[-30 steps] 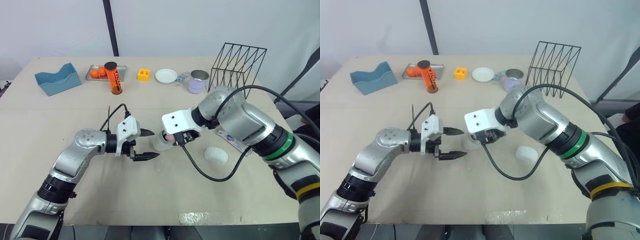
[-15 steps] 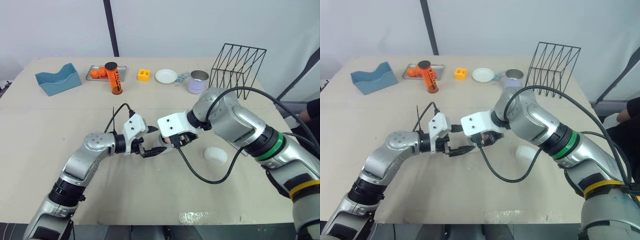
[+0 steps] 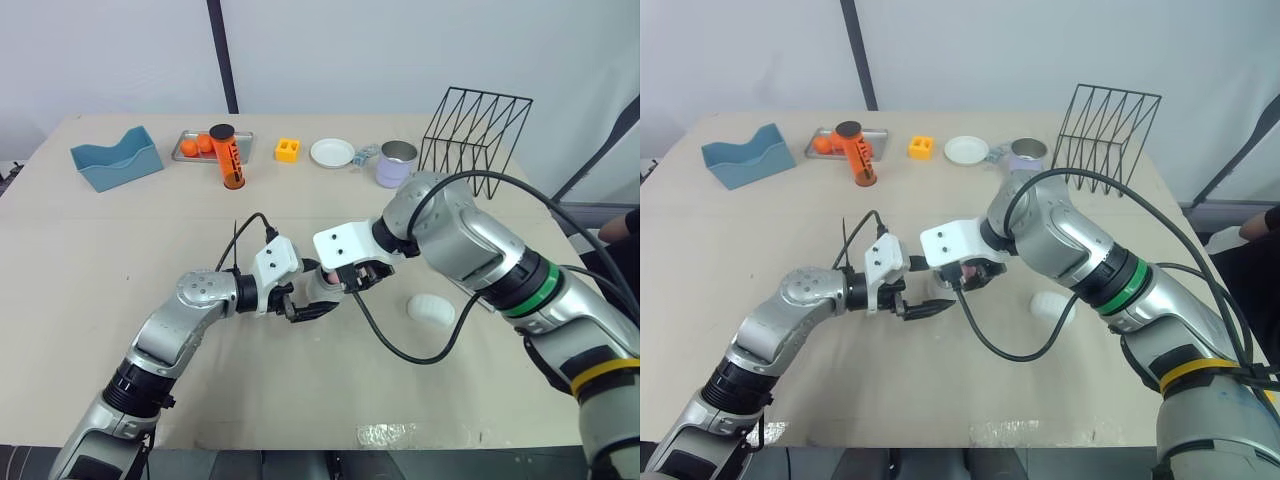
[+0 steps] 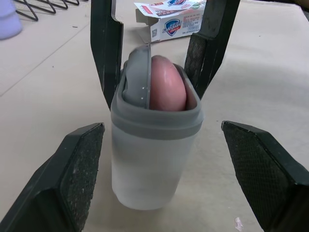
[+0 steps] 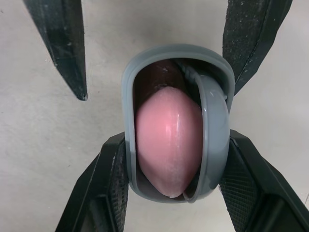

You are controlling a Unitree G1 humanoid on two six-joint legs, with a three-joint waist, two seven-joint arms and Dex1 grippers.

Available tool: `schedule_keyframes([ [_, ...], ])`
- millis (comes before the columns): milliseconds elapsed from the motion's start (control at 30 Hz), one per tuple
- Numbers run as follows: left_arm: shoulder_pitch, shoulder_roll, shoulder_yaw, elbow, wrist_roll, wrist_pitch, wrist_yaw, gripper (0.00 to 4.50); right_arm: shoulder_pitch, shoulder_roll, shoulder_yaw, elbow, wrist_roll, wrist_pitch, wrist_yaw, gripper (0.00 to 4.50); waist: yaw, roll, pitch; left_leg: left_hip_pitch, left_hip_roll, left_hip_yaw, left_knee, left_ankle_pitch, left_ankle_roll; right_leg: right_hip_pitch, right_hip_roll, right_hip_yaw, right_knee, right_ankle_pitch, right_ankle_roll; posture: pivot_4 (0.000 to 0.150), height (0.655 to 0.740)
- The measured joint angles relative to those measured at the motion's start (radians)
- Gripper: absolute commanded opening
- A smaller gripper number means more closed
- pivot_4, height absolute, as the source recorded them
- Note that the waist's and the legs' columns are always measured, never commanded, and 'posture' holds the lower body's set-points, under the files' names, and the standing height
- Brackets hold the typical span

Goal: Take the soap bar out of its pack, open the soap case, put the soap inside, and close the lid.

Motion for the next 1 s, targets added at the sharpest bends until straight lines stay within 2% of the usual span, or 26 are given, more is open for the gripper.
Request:
schedule_keyframes([
  [767,-0.015,-0.041,-0.012,0.062,0.053,-0.069,-0.005,4.11,0.001,0.012,-0.007,0.011,-0.01,0.0,0.001,2.06,0.0,0.0,0.0,0.0,0.0,0.0,0.0,0.0,0.0,0.0,0.0,-0.001,0.0,0.0,0.0,0.15,0.74],
  [800,-0.015,-0.042,-0.015,0.064,0.054,-0.071,-0.006,3.6,0.001,0.012,-0.007,0.011,-0.01,0.001,0.001,2.06,0.0,0.0,0.0,0.0,0.0,0.0,0.0,0.0,0.0,0.0,0.0,-0.001,0.0,0.0,0.0,0.15,0.74],
  [833,-0.015,-0.043,-0.016,0.065,0.054,-0.074,-0.006,3.5,0.001,0.013,-0.007,0.011,-0.01,0.002,0.001,2.06,0.0,0.0,0.0,0.0,0.0,0.0,0.0,0.0,0.0,0.0,0.0,-0.001,0.0,0.0,0.0,0.15,0.74],
  [867,-0.016,-0.045,-0.016,0.068,0.055,-0.079,-0.005,3.0,0.001,0.013,-0.007,0.011,-0.01,0.003,0.001,2.06,0.0,0.0,0.0,0.0,0.0,0.0,0.0,0.0,0.0,0.0,0.0,-0.001,0.0,0.0,0.0,0.15,0.74],
  [967,-0.023,-0.044,-0.014,0.078,0.061,-0.087,-0.003,2.06,0.001,0.014,-0.007,0.01,-0.009,0.004,0.004,2.06,0.0,0.0,0.0,0.0,0.0,0.0,0.0,0.0,0.0,0.0,0.0,-0.001,0.0,0.0,0.0,0.15,0.74],
  [1000,-0.023,-0.044,-0.015,0.078,0.066,-0.09,-0.004,1.97,0.001,0.015,-0.007,0.012,-0.009,0.006,0.006,2.06,0.0,0.0,0.0,0.0,0.0,0.0,0.0,0.0,0.0,0.0,0.0,-0.001,0.0,0.0,0.0,0.15,0.74],
])
